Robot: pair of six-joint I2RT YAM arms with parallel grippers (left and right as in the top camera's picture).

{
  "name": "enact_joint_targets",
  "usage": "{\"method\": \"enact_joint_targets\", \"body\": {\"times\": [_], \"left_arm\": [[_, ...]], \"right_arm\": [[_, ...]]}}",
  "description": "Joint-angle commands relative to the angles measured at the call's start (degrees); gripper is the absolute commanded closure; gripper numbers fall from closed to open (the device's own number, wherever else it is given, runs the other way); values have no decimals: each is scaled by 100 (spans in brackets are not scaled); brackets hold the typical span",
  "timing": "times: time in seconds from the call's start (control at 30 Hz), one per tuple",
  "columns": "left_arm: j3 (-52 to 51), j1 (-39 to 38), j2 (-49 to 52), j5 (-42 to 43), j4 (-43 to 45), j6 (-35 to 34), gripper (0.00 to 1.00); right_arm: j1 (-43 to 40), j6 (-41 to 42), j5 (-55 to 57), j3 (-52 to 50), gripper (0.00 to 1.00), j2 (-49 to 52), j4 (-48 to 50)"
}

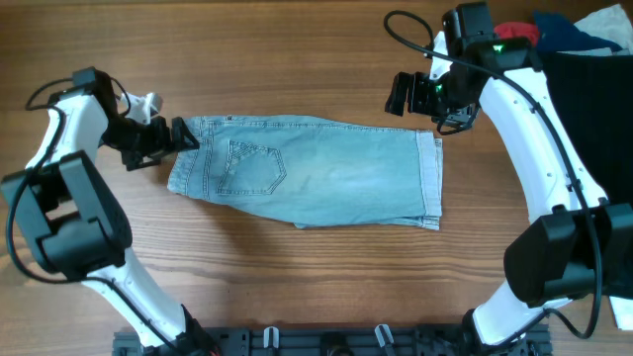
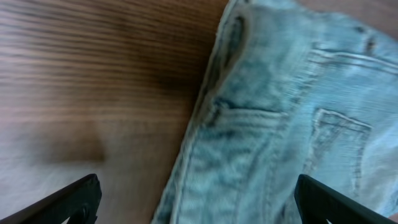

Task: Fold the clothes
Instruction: 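Grasp the shorts' left end with the left gripper, right end with right gripper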

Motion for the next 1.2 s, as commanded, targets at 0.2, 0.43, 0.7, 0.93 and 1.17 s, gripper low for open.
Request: {"method": "enact_joint_targets", "body": {"times": [0.2,0.43,0.7,0.93,1.17], "left_arm": [[0,-138,540,455,13,317,0],[-520,-750,557,118,146,315,41],[-538,-793,555,354,203,293,96],[-61,-382,533,-1963,-83,-1530,96],[859,46,505,-1976,-931,-1751,96]], "right_arm": [[15,11,-31,-13,1,74,24],[15,9,-31,-13,0,74,4],[26,9,-28,-17,0,76,-50],[31,35,-31,-166,1,76,-48],[70,372,-229,-1165,30,76,503]]}}
